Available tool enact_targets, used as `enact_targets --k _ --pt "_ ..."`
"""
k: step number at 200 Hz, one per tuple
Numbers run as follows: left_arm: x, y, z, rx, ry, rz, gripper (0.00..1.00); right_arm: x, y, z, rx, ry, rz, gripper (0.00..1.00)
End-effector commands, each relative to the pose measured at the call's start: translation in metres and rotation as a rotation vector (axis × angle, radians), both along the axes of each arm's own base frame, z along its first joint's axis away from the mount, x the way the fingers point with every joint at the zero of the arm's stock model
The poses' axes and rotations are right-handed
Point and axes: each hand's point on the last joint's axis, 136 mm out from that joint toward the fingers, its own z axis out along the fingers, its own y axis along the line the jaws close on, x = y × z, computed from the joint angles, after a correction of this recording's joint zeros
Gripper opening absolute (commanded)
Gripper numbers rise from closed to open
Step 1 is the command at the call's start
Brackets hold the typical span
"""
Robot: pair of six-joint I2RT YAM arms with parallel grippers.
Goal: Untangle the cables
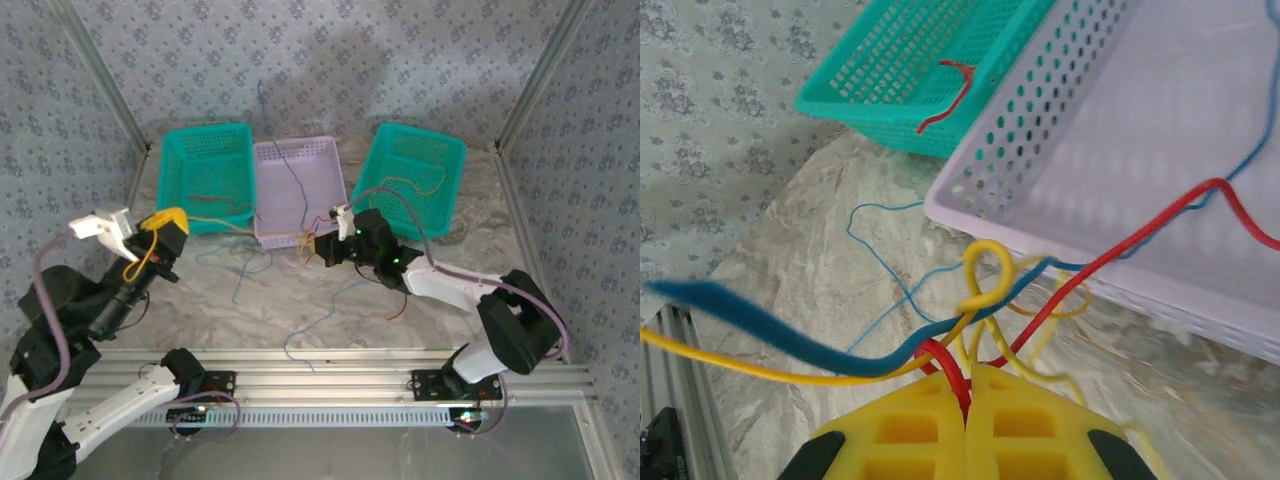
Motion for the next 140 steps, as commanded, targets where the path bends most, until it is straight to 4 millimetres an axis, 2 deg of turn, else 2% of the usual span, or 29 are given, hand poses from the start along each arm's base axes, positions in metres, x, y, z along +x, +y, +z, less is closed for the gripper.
enact_targets --k 1,23,52,78,106,140 --pt "-0.001 0.021 0.018 0.07 -0.057 0.096 0.0 -0.008 -0.023 -0.01 -0.059 0.015 -0.009 0.03" --pt "-0.004 0.033 0.034 0.087 -0.087 0.149 0.0 -0.008 -0.046 -0.001 -0.065 -0.004 -0.056 0.03" --pt "-0.002 0.041 0.051 0.111 -0.109 0.195 0.0 -0.011 -0.077 0.019 -0.017 -0.036 -0.125 0.02" --pt "0.001 0.05 0.067 0.123 -0.137 0.26 0.0 -0.015 -0.107 0.029 -0.01 -0.05 -0.198 0.02" --pt "0.0 0.06 0.093 0.123 -0.189 0.322 0.0 -0.016 -0.134 0.024 -0.008 -0.03 -0.285 0.02" --pt "0.003 0.062 0.117 0.123 -0.232 0.365 0.0 -0.015 -0.153 0.013 -0.023 0.008 -0.357 0.03"
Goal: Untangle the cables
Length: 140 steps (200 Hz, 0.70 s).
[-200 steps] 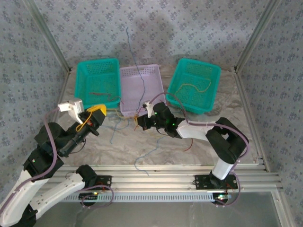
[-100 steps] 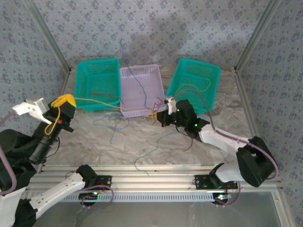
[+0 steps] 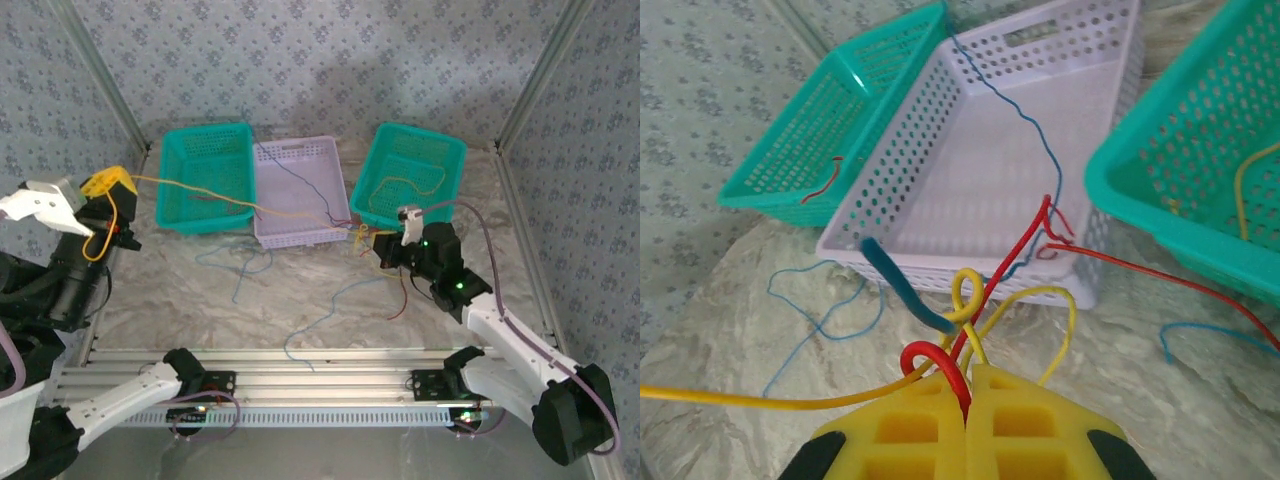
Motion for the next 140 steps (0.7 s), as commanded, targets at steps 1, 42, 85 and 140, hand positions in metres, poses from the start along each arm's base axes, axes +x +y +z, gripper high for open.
enact_targets --k 1,42,85,140 --pt "-0.003 0.016 0.028 -0.014 -0.072 0.078 0.0 -0.002 -0.017 -0.019 -0.022 0.071 -0.072 0.03" --pt "0.006 0.011 0.041 -0.039 -0.093 0.104 0.0 0.004 -0.044 -0.037 -0.052 0.154 -0.192 0.04" --pt "0.037 -0.05 0.042 0.003 -0.042 -0.058 0.0 0.0 -0.046 -0.025 -0.007 0.116 -0.186 0.01" --pt "0.071 -0.162 0.073 0.058 -0.093 -0.384 0.0 -0.017 -0.057 -0.022 0.028 0.061 -0.225 0.0"
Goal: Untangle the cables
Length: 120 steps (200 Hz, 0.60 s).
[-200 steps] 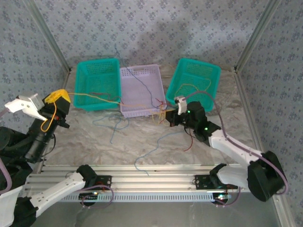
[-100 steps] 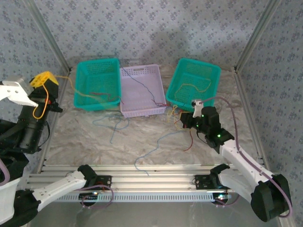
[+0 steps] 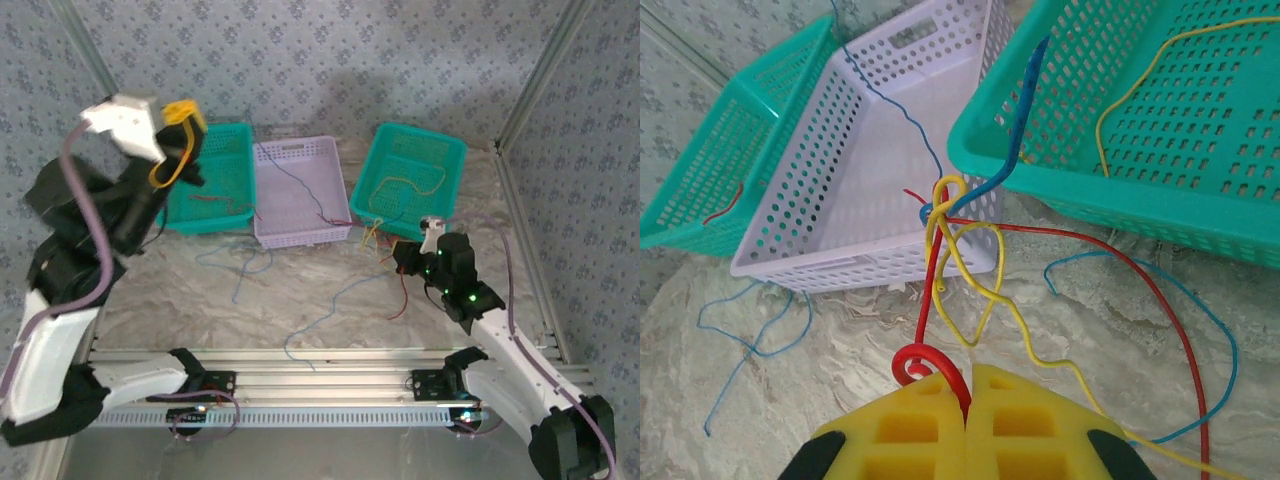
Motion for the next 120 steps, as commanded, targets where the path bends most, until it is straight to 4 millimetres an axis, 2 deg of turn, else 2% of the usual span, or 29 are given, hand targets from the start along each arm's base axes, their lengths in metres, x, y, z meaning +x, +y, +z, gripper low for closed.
enact_targets --k 1,39,62,103,120 --pt "-0.001 -0.049 0.029 -0.024 -0.069 -0.216 0.0 -0.009 -0.009 -0.001 0.017 -0.017 -0.041 0.0" --pt "0.018 -0.118 0.047 -0.055 -0.093 -0.428 0.0 -0.027 -0.015 0.008 0.042 -0.093 -0.06 0.0" --pt "0.037 -0.155 0.046 -0.064 -0.077 -0.516 0.0 -0.033 -0.015 0.01 0.048 -0.115 -0.049 0.0" --pt "0.073 -0.201 0.04 -0.065 -0.06 -0.562 0.0 -0.041 -0.009 0.012 0.056 -0.124 -0.017 0.0" --pt "0.094 -0.216 0.026 -0.082 -0.036 -0.563 0.0 -0.045 -0.007 0.012 0.055 -0.124 -0.009 0.0"
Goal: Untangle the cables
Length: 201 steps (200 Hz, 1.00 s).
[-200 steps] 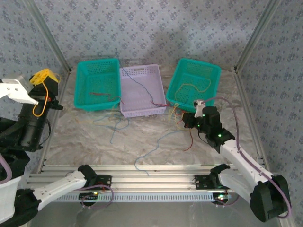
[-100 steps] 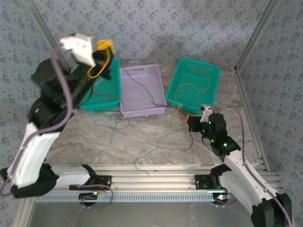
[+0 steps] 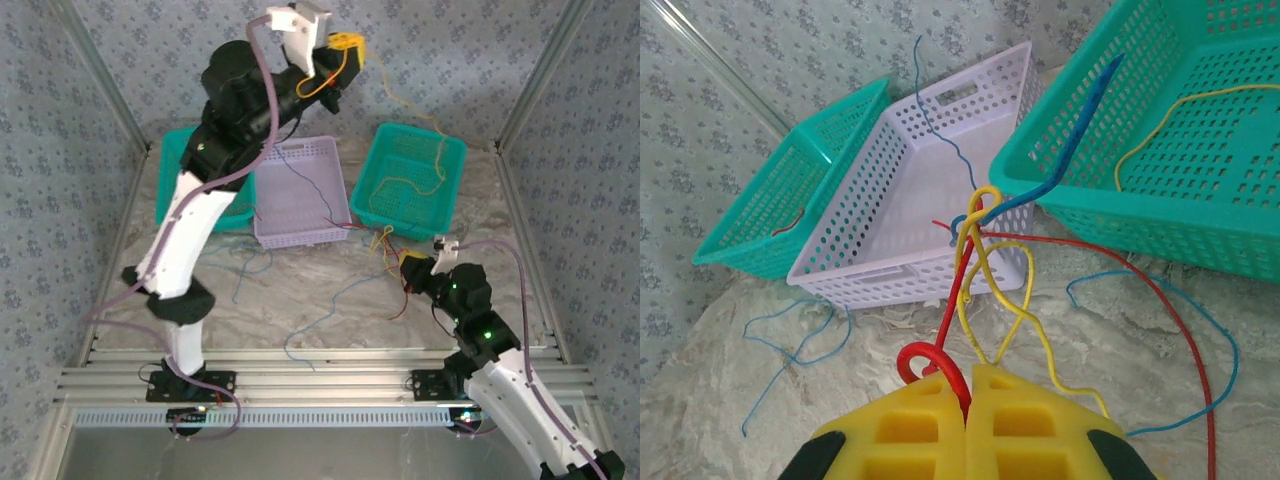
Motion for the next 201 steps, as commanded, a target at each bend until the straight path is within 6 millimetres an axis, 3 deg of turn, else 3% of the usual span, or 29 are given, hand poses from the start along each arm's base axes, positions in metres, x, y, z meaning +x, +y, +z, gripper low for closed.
enact_targets --k 1,39,85,137,181,201 --pt "0.008 -0.011 -0.007 -0.019 0.026 -0.05 0.0 -0.005 -0.001 -0.006 0.002 0.018 -0.006 0.0" --pt "0.047 -0.038 -0.041 -0.031 0.104 -0.072 0.0 -0.016 -0.002 -0.002 -0.005 -0.004 0.003 0.0" --pt "0.086 -0.072 -0.101 0.005 0.219 -0.108 0.0 -0.022 -0.003 0.002 -0.013 -0.02 0.016 0.0" --pt "0.098 -0.083 -0.119 0.003 0.248 -0.123 0.0 -0.022 0.001 0.005 -0.006 -0.033 0.034 0.0" --pt "0.119 -0.112 -0.196 0.091 0.417 -0.164 0.0 -0.021 0.0 0.016 0.003 -0.057 0.025 0.0" --pt "0.123 -0.12 -0.221 0.116 0.479 -0.178 0.03 -0.021 -0.002 0.023 -0.002 -0.07 0.017 0.0"
